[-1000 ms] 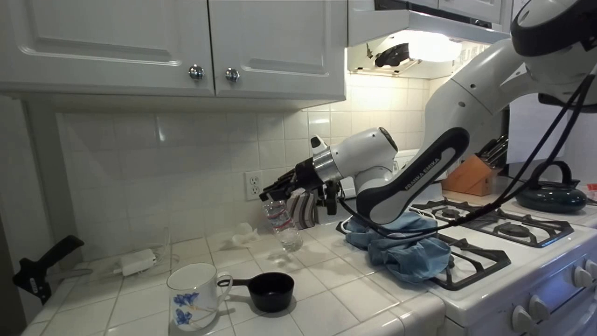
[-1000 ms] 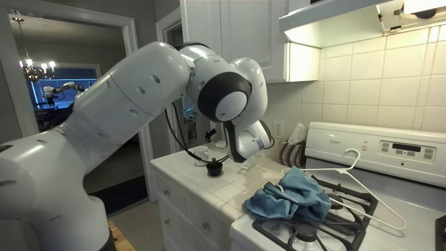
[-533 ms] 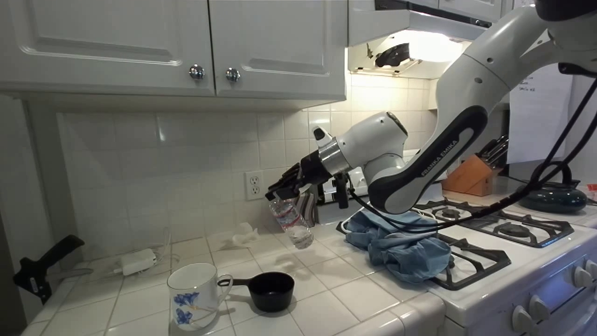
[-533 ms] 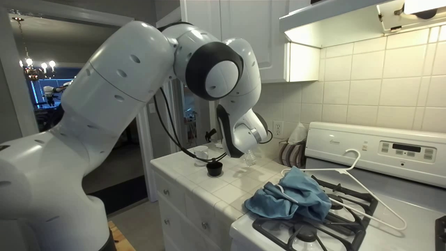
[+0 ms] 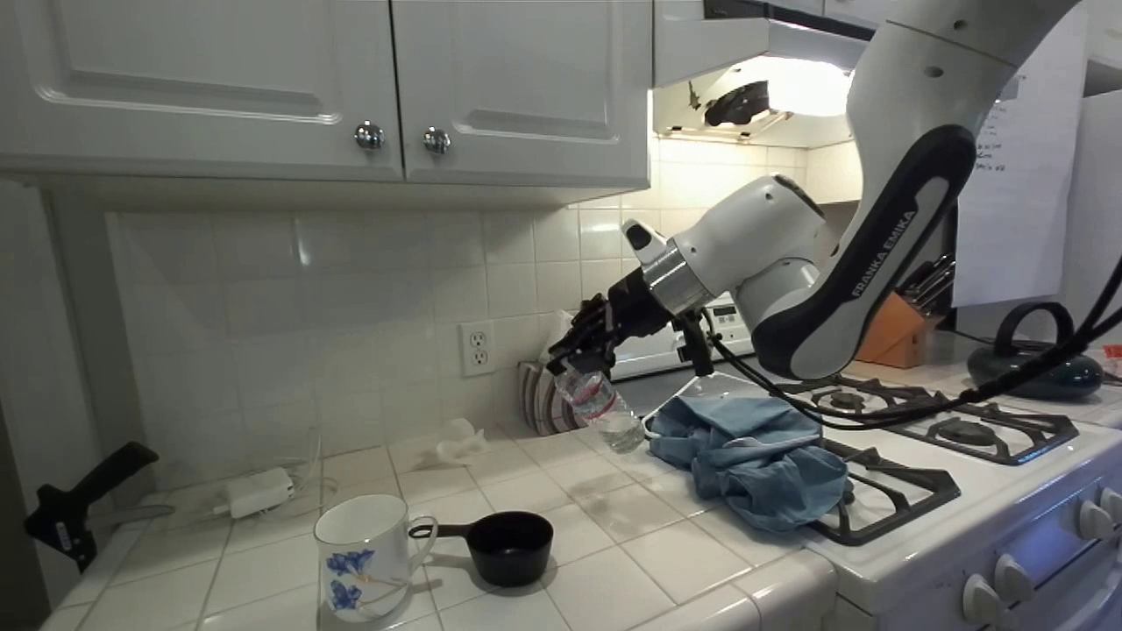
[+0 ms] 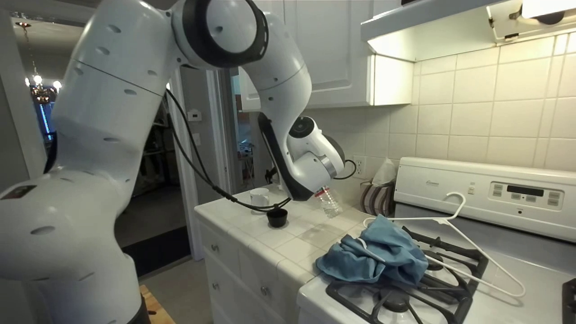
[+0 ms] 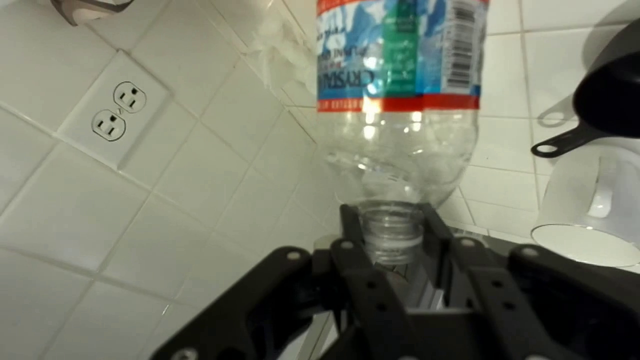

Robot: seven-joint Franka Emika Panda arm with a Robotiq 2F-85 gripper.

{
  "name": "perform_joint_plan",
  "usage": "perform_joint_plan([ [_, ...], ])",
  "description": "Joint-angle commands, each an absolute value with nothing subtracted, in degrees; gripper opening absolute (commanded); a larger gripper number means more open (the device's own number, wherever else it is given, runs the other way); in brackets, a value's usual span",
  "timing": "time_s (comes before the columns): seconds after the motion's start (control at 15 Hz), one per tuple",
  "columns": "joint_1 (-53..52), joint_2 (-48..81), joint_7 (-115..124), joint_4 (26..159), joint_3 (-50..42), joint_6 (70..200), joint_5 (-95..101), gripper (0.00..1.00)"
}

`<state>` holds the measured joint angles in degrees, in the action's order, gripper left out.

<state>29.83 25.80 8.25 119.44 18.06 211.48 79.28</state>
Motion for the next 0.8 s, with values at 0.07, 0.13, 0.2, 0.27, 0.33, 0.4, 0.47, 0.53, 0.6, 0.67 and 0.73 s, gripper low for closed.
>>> perform_joint_plan([
  [0.07,28.55,16.66,4.61,129.99,15.97,209.13,79.74,0.08],
  [0.13,28.55,15.77,3.94,131.33,15.9,208.4,79.92,0.08],
  [0.2,28.57,14.99,3.76,132.34,15.92,207.85,80.44,0.08],
  [0.27,28.49,13.77,3.54,133.45,15.87,206.35,80.93,0.08],
  [0.33,28.48,13.29,3.04,134.11,15.91,205.37,81.15,0.08],
  [0.4,28.45,12.38,2.58,135.03,15.9,204.05,81.16,0.08],
  [0.47,28.35,11.7,2.33,135.51,15.97,202.41,81.42,0.08],
  [0.53,28.31,11.03,2.36,135.96,16.13,200.97,81.82,0.08],
  [0.6,28.13,10.57,2.33,136.24,16.29,198.97,82.23,0.08],
  [0.67,27.87,9.96,2.74,136.43,16.56,196.64,82.98,0.08],
  [0.73,27.61,9.38,2.84,136.74,16.8,194.38,83.56,0.08],
])
